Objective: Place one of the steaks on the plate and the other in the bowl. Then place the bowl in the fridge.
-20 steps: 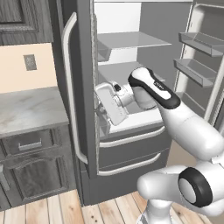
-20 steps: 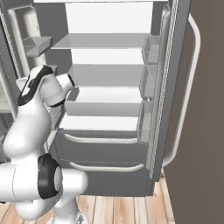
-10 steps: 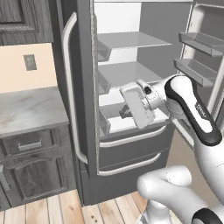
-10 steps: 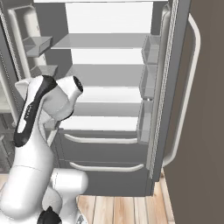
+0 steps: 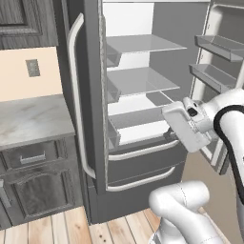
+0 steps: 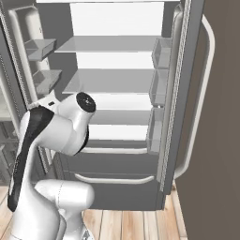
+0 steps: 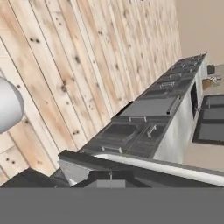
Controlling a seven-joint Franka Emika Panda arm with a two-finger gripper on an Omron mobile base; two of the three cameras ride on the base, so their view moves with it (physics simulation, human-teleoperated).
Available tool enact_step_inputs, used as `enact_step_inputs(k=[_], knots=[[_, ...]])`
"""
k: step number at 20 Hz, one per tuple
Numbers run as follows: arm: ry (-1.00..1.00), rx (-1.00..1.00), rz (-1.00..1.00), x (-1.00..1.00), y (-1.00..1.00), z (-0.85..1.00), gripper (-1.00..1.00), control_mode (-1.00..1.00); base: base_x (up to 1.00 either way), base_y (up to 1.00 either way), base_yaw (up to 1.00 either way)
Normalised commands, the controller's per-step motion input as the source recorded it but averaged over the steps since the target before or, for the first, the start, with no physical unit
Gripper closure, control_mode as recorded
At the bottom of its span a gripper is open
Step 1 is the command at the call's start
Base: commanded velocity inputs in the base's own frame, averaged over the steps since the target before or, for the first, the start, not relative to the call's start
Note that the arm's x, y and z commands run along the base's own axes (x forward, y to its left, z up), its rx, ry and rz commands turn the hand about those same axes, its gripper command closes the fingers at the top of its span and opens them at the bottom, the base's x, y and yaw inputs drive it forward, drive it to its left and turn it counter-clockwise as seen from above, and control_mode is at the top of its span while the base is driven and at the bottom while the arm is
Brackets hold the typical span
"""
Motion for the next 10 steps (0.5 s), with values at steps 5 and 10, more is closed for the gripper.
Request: enact_step_inputs(k=[5,10], knots=[[0.02,-0.5,-0.2,0.0,-0.46,0.0,1.0,-1.0,0.0,0.0,0.0],[0.0,-0.52,-0.14,0.06,-0.38,0.0,1.0,-1.0,0.0,0.0,0.0]])
